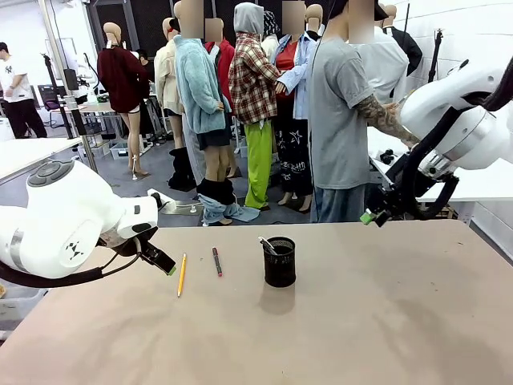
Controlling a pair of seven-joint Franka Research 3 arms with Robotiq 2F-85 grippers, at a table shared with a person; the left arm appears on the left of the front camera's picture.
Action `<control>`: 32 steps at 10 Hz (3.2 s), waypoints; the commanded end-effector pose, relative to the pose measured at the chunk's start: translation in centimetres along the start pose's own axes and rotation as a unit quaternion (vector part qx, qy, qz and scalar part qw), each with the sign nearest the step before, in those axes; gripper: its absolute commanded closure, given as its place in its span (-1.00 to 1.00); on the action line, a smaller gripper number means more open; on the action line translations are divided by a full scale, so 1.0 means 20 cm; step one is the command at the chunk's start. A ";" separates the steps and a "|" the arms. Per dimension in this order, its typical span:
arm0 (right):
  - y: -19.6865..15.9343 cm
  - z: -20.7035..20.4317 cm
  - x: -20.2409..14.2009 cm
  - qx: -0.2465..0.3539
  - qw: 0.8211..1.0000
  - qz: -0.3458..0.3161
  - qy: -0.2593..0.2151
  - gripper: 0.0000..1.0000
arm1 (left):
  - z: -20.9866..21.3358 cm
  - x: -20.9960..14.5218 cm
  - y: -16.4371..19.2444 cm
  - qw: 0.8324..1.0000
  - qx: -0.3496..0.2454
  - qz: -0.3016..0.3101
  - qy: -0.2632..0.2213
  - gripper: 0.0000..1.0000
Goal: Place the pens into the pen holder.
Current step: Pick up a writing instrument from the table and place it into the Pen holder.
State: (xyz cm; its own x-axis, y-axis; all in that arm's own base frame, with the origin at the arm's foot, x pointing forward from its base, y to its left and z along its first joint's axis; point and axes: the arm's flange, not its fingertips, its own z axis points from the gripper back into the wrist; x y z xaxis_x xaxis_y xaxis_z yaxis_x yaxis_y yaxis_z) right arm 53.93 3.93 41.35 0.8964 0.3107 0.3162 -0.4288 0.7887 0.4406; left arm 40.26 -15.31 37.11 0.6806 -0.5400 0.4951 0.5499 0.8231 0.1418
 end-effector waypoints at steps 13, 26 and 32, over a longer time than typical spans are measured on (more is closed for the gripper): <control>-0.01 0.15 0.00 -0.158 0.981 -0.115 0.022 -0.22 | -0.49 0.59 0.23 0.952 0.033 0.253 0.167 -1.00; -0.01 0.15 0.00 -0.158 0.981 -0.115 0.022 -0.22 | -0.74 0.51 0.30 0.929 0.017 0.281 0.239 -1.00; -0.01 0.15 0.00 -0.158 0.981 -0.115 0.022 -0.22 | -0.77 0.47 0.28 0.931 -0.001 0.264 0.251 0.55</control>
State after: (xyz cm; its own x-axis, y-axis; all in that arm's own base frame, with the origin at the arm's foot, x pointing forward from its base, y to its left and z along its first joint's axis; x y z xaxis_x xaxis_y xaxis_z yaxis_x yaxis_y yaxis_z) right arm 53.51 2.29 43.88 0.9742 0.1142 0.1946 -0.1521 0.9695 0.1924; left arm 57.27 -18.66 30.23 0.9967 -0.0604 0.0550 0.0600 0.9982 0.0075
